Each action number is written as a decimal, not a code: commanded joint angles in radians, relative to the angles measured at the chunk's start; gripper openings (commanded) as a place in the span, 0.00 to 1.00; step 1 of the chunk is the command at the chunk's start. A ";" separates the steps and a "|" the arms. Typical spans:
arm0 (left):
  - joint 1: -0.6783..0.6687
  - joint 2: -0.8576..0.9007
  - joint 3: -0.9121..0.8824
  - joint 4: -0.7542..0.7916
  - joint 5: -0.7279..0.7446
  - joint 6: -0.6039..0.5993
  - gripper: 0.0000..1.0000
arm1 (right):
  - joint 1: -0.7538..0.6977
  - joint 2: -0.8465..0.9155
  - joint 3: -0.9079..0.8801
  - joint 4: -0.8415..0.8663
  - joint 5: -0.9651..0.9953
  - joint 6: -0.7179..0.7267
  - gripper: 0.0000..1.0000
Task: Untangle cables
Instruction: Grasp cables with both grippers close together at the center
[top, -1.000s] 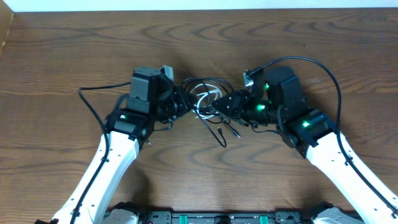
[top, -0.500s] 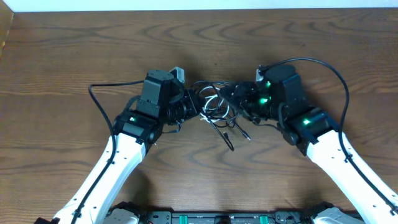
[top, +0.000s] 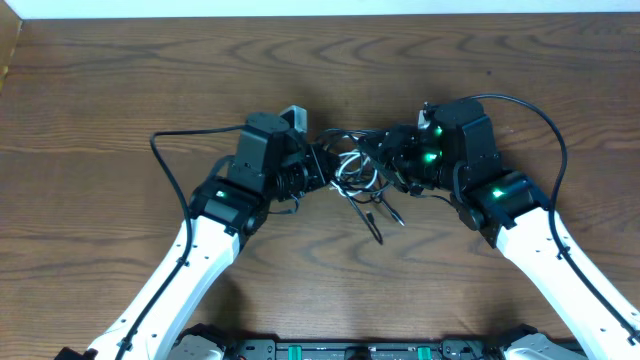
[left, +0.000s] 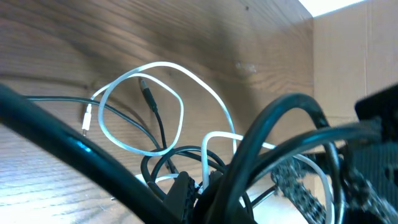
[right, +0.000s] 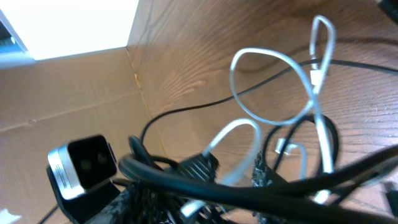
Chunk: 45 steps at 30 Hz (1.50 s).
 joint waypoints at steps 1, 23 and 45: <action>-0.032 -0.002 0.009 0.015 0.027 0.018 0.08 | -0.002 0.015 0.008 0.011 0.016 0.030 0.41; 0.099 -0.002 0.009 -0.005 -0.264 0.088 0.08 | -0.119 -0.130 0.008 -0.134 0.018 -0.450 0.01; 0.044 -0.002 0.009 0.089 0.080 0.155 0.08 | -0.040 -0.001 0.008 -0.118 -0.080 -0.203 0.21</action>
